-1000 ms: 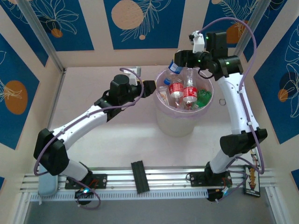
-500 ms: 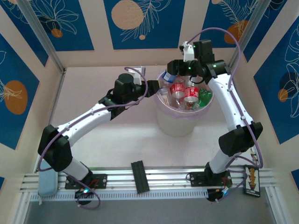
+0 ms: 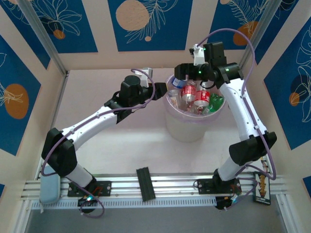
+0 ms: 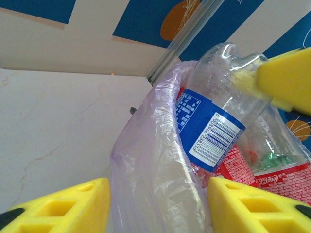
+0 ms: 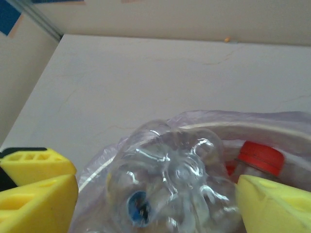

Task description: Put the plastic bottles in the bin

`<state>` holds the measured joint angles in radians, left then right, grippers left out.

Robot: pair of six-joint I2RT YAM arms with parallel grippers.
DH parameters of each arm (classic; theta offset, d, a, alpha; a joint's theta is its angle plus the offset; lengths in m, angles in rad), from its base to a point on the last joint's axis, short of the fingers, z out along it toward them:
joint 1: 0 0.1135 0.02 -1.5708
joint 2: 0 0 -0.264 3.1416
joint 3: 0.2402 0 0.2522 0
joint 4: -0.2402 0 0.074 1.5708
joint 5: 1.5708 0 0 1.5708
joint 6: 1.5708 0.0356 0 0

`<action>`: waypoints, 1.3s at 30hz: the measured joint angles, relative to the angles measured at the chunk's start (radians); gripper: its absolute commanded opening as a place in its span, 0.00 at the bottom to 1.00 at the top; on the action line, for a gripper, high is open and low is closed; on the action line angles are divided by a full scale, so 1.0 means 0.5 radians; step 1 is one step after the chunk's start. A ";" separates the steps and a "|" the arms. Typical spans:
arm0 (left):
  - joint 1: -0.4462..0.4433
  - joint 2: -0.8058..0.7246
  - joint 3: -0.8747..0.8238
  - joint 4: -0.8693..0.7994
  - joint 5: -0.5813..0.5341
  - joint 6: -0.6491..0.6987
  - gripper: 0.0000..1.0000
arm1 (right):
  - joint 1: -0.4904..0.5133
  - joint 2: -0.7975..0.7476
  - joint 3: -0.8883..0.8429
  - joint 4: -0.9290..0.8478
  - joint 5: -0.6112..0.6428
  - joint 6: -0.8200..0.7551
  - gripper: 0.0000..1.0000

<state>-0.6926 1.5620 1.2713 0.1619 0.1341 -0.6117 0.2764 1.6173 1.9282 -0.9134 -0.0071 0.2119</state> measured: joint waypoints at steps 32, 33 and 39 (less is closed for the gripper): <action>0.000 0.013 0.011 0.002 0.001 0.000 0.55 | 0.082 0.112 -0.049 -0.022 -0.045 -0.048 0.50; 0.000 0.013 0.011 0.002 0.000 0.000 0.55 | 0.082 0.109 -0.049 -0.021 -0.046 -0.047 0.51; 0.000 0.013 0.011 0.002 0.001 0.000 0.55 | 0.091 0.121 0.115 -0.125 -0.038 -0.057 0.64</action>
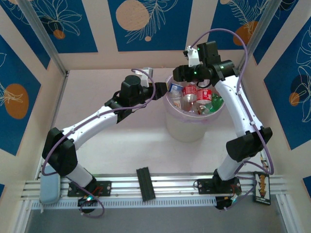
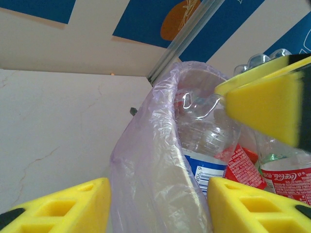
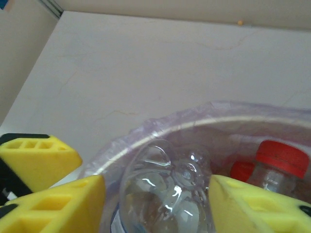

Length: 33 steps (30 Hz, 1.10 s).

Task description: Put the plastic bottles in the bin

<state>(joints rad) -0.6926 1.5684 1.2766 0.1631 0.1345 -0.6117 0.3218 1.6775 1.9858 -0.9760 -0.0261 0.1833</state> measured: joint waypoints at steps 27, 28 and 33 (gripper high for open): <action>0.000 0.001 0.000 0.000 0.013 0.000 0.55 | -0.521 -0.486 -0.494 -0.066 0.140 0.109 0.63; 0.000 0.001 0.000 0.000 0.013 -0.001 0.55 | -0.513 -0.485 -0.536 -0.041 0.119 0.118 0.63; 0.000 0.011 0.009 0.000 0.014 -0.002 0.55 | -0.502 -0.485 -0.599 0.031 0.079 0.143 0.64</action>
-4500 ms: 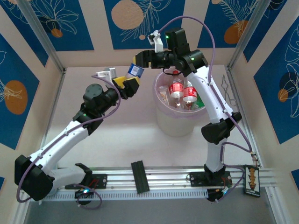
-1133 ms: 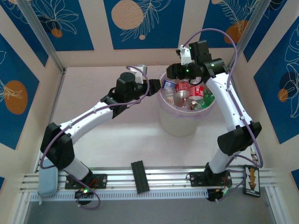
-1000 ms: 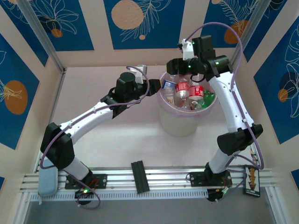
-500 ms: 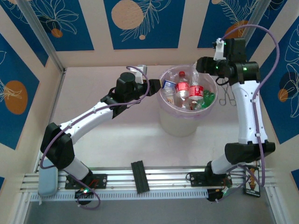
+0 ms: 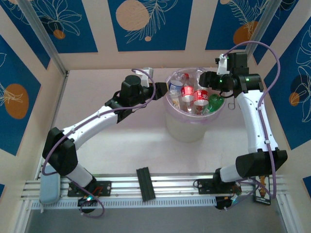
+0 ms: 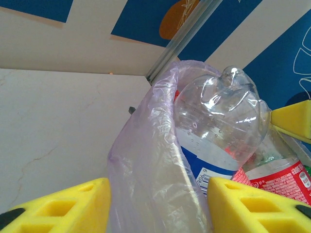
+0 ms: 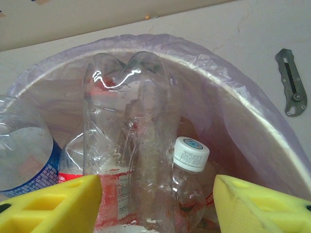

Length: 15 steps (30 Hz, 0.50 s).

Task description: Put the plastic bottles in the bin

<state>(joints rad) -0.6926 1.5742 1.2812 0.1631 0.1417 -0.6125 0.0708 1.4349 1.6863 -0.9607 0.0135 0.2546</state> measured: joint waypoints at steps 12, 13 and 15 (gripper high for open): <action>0.000 0.002 0.011 -0.001 -0.001 0.002 0.55 | -0.142 0.000 0.171 -0.066 0.086 -0.006 0.68; 0.000 0.002 0.011 0.000 -0.001 0.002 0.55 | -0.169 0.000 0.171 -0.076 0.096 -0.005 0.68; 0.000 0.002 0.011 -0.001 -0.001 0.003 0.55 | -0.227 0.001 0.170 -0.108 0.119 -0.005 0.68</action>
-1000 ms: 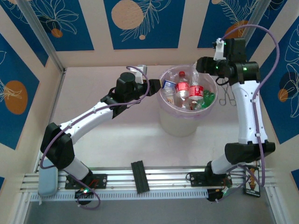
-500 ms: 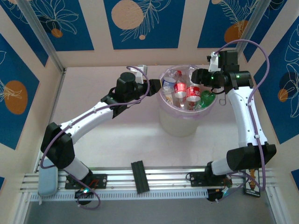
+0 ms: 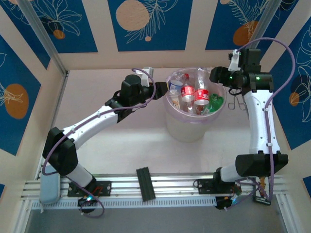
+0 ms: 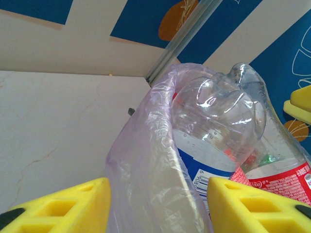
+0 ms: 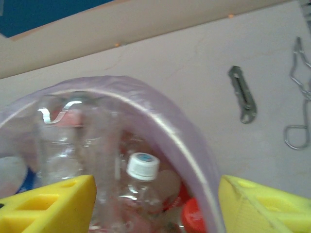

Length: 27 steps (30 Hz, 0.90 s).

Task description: Put the plastic bottles in the bin

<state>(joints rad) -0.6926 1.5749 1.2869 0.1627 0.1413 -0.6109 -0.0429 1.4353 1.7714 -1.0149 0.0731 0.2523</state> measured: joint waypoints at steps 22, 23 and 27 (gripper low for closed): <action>0.427 -0.621 -0.154 -0.285 -0.131 0.262 0.92 | -0.011 -0.047 -0.362 0.069 -0.194 0.140 0.52; 0.470 -0.679 -0.187 -0.320 -0.143 0.282 0.92 | 0.020 -0.047 -0.369 0.087 -0.201 0.158 0.52; 0.603 -0.855 -0.314 -0.485 -0.212 0.349 0.93 | 0.163 -0.031 -0.394 0.181 -0.215 0.241 0.52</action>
<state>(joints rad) -0.3912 1.1473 1.1297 -0.0799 0.0353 -0.4362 0.0383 1.4200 1.5742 -0.9245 -0.0345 0.3729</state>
